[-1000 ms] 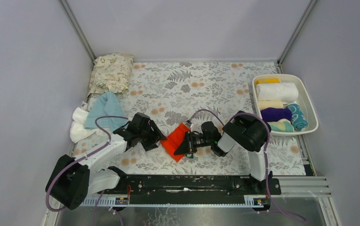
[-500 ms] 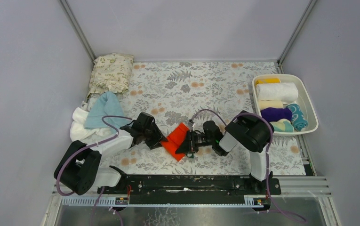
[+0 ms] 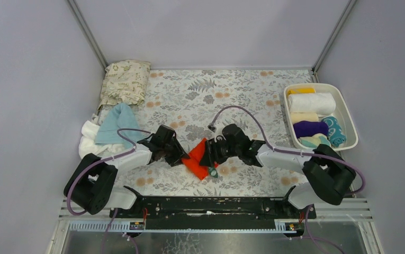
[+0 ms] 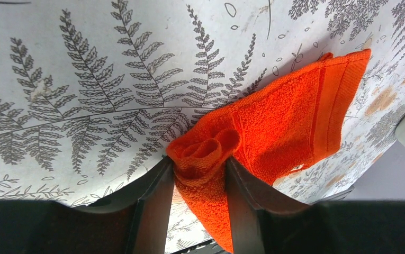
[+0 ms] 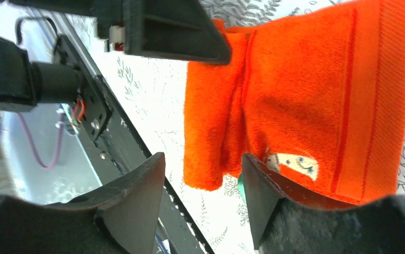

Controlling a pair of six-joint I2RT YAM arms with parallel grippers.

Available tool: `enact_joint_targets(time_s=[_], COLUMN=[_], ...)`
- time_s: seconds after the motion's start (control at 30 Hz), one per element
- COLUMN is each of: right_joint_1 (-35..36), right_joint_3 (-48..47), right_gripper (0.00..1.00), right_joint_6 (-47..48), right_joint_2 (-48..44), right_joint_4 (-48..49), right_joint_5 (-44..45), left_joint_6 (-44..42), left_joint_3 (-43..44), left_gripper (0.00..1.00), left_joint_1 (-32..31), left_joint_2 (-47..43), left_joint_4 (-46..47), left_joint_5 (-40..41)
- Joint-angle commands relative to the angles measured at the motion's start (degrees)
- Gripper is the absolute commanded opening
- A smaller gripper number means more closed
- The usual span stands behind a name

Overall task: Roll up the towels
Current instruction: Pick up the towel at the center of the board.

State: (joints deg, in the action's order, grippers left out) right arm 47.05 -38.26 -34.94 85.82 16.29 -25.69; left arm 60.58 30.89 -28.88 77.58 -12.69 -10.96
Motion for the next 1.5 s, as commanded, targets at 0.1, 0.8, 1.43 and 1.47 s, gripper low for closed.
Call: enact_joint_targets(time_s=[0.1,0.8,1.43,1.47], right_joint_1=[14.55,32.21,28.51,27.6], right_joint_3=[-11.52,-26.1,-17.62,-16.92], right_gripper=[0.63,0.56,0.21,0.16], right_joint_6=[16.35,23.53,23.11,23.11], right_joint_2=[-4.98,17.95,19.66,18.59], right_joint_4=[-23.45,-32.33,-27.87,-26.31], right_joint_5=[27.51,54.26,43.36,40.14], left_joint_6=[-1.6,-1.69,-1.74,-1.55], left_joint_3=[0.46,0.84,1.87,1.89], left_gripper=[0.38,0.38,0.42,0.44], left_joint_1=[-0.95,-1.09,-1.09,-1.06], left_joint_2=[1.85,2.34,-0.32,-1.58], left_joint_4=[-2.85,-4.01,-5.81,-6.5], left_joint_5=[2.29,2.95,4.49,5.41])
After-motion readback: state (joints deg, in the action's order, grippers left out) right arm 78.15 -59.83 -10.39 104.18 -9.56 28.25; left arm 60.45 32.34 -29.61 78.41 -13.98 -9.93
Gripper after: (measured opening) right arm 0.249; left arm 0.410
